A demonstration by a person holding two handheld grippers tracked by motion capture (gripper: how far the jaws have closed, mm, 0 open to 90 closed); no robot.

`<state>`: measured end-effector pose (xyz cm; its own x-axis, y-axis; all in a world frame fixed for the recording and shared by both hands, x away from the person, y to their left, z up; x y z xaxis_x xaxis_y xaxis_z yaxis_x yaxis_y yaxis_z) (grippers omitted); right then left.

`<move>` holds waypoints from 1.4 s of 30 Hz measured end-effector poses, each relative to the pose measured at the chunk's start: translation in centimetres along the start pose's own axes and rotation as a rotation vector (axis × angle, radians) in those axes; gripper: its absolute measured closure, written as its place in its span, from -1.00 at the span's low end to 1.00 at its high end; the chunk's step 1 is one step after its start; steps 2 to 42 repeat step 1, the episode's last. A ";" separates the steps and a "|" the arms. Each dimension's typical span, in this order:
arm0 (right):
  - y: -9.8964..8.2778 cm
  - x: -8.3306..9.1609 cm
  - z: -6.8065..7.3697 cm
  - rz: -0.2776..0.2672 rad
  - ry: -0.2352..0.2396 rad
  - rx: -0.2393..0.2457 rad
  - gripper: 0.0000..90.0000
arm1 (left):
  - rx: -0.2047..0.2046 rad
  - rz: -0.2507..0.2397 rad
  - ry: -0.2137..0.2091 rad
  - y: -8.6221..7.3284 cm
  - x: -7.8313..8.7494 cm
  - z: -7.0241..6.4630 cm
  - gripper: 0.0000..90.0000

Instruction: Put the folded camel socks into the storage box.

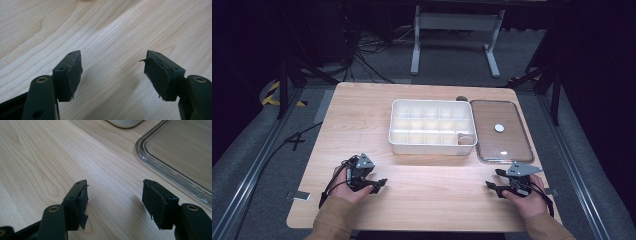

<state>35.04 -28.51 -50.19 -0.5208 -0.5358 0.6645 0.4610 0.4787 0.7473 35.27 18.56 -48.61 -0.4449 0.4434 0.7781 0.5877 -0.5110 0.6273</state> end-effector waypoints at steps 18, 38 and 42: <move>0.0 0.0 0.0 -0.002 0.001 -0.002 -0.16 | -0.007 0.000 0.000 0.0 0.0 0.0 -0.33; 0.0 0.0 0.0 -0.002 0.001 -0.002 -0.16 | -0.007 0.000 0.000 0.0 0.0 0.0 -0.33; 0.0 0.0 0.0 -0.002 0.001 -0.002 -0.16 | -0.007 0.000 0.000 0.0 0.0 0.0 -0.33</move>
Point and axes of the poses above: each handheld gripper's, and its own axes: x roughly backward along the jaws, y roughly out of its top, z roughly to its left, the point moved 3 cm from there along -x, roughly forward along the jaws, and after that the axes turned 1 degree about y, right-handed, at the moved point
